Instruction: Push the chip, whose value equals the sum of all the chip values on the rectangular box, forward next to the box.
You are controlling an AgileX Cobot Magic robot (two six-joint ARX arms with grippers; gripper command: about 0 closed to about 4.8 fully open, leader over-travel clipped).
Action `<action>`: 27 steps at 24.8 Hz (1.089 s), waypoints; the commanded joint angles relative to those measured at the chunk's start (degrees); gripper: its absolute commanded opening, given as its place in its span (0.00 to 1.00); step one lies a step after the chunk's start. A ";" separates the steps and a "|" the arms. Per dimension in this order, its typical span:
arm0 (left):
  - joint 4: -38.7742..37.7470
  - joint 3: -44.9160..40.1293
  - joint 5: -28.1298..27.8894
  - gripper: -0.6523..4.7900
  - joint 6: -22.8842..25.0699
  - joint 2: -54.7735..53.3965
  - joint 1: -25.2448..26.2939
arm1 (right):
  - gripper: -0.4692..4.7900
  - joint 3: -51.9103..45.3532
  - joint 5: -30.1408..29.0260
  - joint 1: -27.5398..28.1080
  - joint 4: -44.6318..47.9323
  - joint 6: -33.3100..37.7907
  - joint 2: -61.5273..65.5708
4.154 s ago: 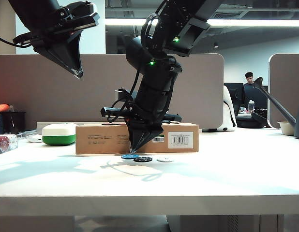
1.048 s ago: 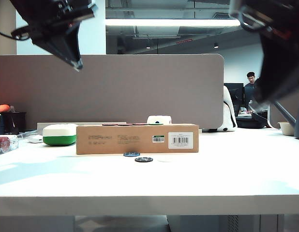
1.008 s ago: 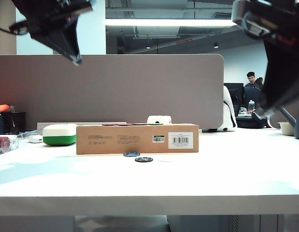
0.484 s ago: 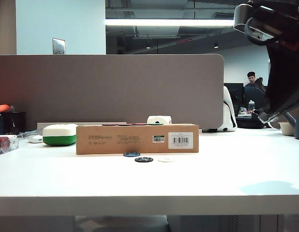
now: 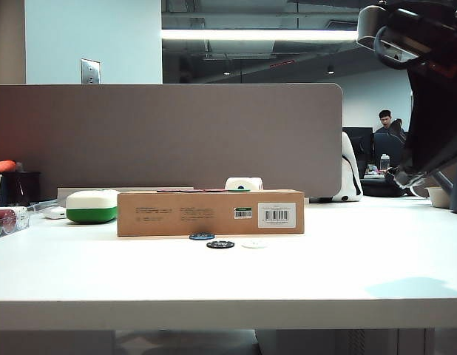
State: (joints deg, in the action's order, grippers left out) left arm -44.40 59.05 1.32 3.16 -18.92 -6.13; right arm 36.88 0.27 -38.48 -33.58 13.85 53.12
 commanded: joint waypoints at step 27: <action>45.03 -58.62 -5.16 0.11 -4.59 18.78 1.22 | 0.09 0.17 0.00 0.04 0.85 0.04 -0.13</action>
State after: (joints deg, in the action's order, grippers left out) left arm -0.56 0.19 -3.68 -4.56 -0.16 -4.89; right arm 36.91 0.27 -38.46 -33.34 13.85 53.12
